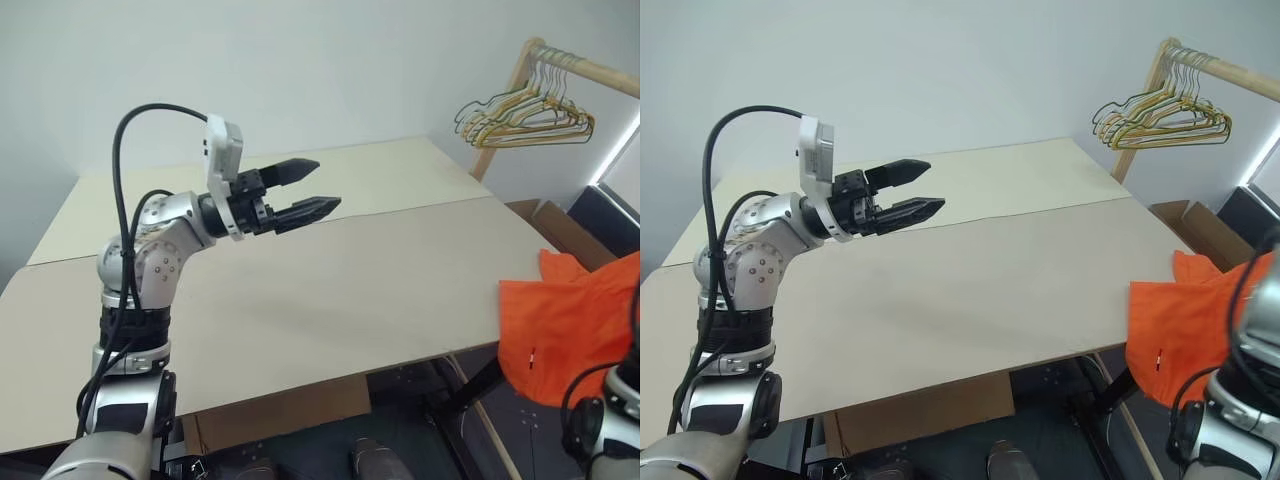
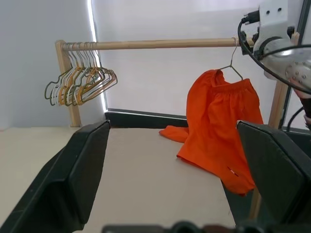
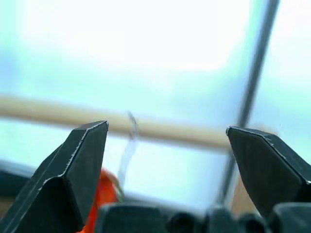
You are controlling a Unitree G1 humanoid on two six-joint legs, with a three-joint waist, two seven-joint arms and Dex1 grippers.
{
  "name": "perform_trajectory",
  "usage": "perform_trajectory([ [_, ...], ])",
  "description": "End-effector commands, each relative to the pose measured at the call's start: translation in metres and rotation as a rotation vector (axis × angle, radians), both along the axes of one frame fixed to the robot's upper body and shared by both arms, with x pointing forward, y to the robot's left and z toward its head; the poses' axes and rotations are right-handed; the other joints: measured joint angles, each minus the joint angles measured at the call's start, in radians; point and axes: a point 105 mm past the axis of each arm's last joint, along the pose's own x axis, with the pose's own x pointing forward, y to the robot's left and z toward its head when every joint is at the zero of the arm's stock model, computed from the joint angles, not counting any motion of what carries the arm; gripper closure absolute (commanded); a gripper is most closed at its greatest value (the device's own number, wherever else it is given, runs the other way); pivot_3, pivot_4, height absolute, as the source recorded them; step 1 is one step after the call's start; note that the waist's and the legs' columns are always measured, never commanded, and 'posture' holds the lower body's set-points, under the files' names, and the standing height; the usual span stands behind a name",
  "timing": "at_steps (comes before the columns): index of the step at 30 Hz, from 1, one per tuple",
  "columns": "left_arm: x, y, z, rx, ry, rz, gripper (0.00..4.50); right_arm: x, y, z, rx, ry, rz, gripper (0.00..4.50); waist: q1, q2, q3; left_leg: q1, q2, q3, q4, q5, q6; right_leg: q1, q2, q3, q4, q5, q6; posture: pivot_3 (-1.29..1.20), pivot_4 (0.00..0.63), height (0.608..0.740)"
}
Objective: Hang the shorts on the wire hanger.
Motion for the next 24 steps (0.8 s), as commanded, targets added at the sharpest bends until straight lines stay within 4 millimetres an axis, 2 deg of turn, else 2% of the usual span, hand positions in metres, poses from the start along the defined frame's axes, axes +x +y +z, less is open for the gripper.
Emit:
perform_trajectory([
  [1, 0.009, 0.007, 0.002, 0.001, -0.072, 0.107, 0.0, 0.036, 0.052, 0.008, -0.123, 0.02, 0.397, 0.02, 0.002, -0.001, 0.0, 0.001, 0.0, 0.0, 0.0, 0.0, 0.0, 0.001, 0.0, 0.0, 0.0, 0.0, 0.0, 0.04, 0.0, 0.74],
  [3, 0.013, 0.01, -0.001, 0.007, -0.076, 0.137, 0.0, 0.056, 0.075, -0.003, -0.155, 0.113, 0.607, 0.02, 0.008, -0.003, 0.001, 0.002, 0.0, -0.001, 0.0, 0.0, 0.0, 0.003, 0.0, 0.0, 0.0, 0.001, 0.001, 0.07, 0.0, 0.74],
  [6, 0.015, 0.02, -0.013, 0.057, -0.148, 0.247, 0.0, 0.076, 0.123, -0.041, -0.074, 0.304, 1.064, 0.02, 0.026, -0.005, 0.001, 0.001, 0.0, -0.001, 0.0, 0.0, 0.0, 0.003, 0.001, -0.001, -0.001, 0.001, 0.001, 0.1, 0.0, 0.74],
  [8, 0.013, 0.024, -0.023, 0.111, -0.144, 0.259, 0.0, 0.076, 0.146, -0.065, -0.055, 0.462, 1.294, 0.02, 0.042, -0.005, 0.001, 0.0, 0.001, -0.002, -0.001, 0.0, 0.001, 0.002, 0.001, -0.002, -0.001, 0.001, 0.001, 0.13, 0.0, 0.74],
  [12, 0.002, 0.032, -0.039, 0.212, -0.118, 0.244, 0.0, 0.063, 0.171, -0.093, -0.078, 0.691, 1.607, 0.02, 0.09, -0.006, 0.002, -0.004, 0.001, -0.002, -0.001, -0.001, 0.002, -0.002, 0.001, -0.004, -0.002, 0.001, 0.0, 0.18, 0.0, 0.74],
  [15, -0.002, 0.039, -0.048, 0.272, -0.115, 0.273, 0.0, 0.057, 0.18, -0.103, -0.096, 0.808, 1.736, 0.02, 0.127, -0.008, 0.003, -0.004, 0.001, -0.001, -0.001, -0.001, 0.002, -0.001, 0.0, -0.005, -0.003, 0.001, 0.0, 0.21, 0.0, 0.74],
  [19, -0.002, 0.046, -0.049, 0.287, -0.113, 0.315, 0.0, 0.058, 0.183, -0.106, -0.126, 0.849, 1.765, 0.02, 0.166, -0.016, 0.005, -0.003, 0.002, -0.001, 0.001, -0.001, 0.002, -0.001, 0.0, -0.007, -0.002, -0.002, -0.006, 0.24, 0.0, 0.74],
  [24, -0.004, 0.048, -0.051, 0.301, -0.109, 0.318, 0.0, 0.059, 0.185, -0.109, -0.138, 0.864, 1.777, 0.02, 0.201, -0.017, 0.005, -0.004, 0.002, 0.0, 0.002, -0.001, 0.002, -0.002, 0.0, -0.007, -0.002, -0.002, -0.007, 0.25, 0.0, 0.74],
])
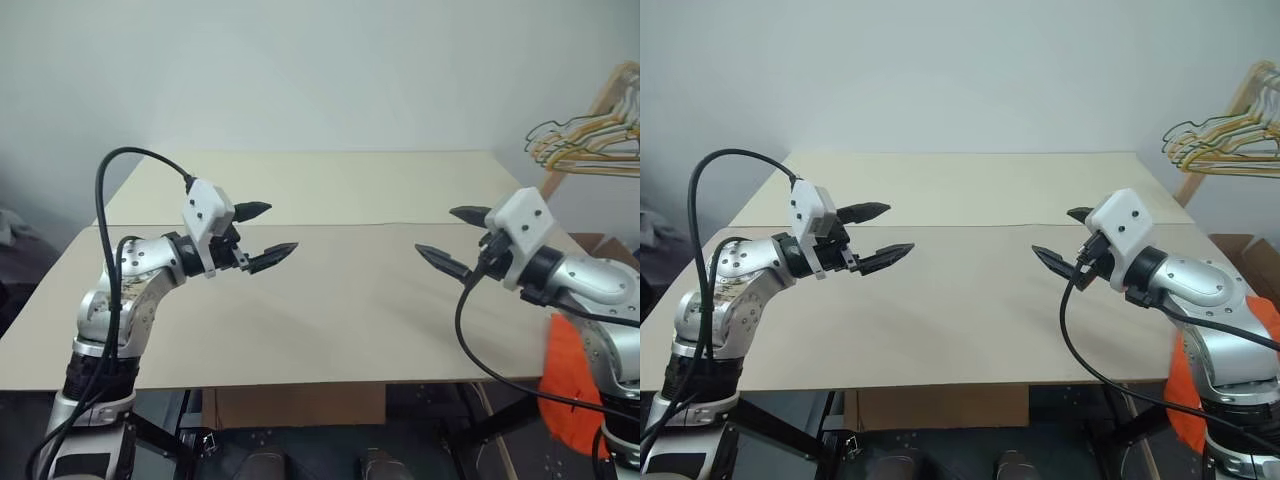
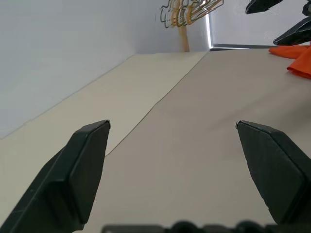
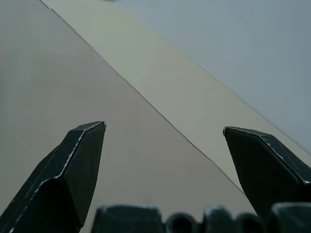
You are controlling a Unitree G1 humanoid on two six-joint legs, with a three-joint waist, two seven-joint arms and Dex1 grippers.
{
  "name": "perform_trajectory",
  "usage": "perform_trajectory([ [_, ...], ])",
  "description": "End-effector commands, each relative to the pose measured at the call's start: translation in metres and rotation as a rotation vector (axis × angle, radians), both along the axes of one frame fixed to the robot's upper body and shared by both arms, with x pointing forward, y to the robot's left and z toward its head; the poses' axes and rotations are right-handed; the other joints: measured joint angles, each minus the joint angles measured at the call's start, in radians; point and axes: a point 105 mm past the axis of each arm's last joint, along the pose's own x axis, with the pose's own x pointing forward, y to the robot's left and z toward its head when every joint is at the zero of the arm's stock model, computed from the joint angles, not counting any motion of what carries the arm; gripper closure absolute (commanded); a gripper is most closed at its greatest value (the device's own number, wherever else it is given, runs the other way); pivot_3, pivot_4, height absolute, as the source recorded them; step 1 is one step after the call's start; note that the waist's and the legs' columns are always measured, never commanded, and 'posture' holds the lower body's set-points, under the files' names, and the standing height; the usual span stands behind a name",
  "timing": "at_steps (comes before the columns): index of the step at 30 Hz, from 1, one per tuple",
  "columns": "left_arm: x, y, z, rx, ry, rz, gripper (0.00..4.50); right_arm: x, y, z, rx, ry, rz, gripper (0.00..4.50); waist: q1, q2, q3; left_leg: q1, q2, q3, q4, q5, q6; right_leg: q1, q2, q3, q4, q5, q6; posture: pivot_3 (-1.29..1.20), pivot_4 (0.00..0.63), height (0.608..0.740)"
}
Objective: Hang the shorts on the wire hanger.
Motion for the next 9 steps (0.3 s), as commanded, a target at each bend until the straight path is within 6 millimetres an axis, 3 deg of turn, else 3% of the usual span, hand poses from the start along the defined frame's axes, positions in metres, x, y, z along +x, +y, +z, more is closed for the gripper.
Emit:
perform_trajectory([
  [1, -0.0041, 0.0009, 0.0095, 0.013, -0.044, 0.0, 0.0, -0.0027, 0.0045, 0.0098, -0.027, -0.053, 0.033, 0.02, 0.009, 0.0, 0.0, 0.0, 0.0, 0.0, 0.0, 0.0, 0.0, 0.0, 0.0, 0.0, 0.0, 0.0, 0.0, 0.25, 0.0, 0.74],
  [9, -0.0025, 0.0003, 0.0059, 0.034, -0.037, -0.004, 0.0, -0.0082, 0.004, 0.0029, -0.058, -0.03, 0.049, 0.02, 0.032, -0.001, 0.0, -0.003, 0.0, 0.0, -0.001, 0.0, 0.0, -0.002, 0.0, 0.0, 0.0, 0.0, 0.001, 0.24, 0.0, 0.74],
])
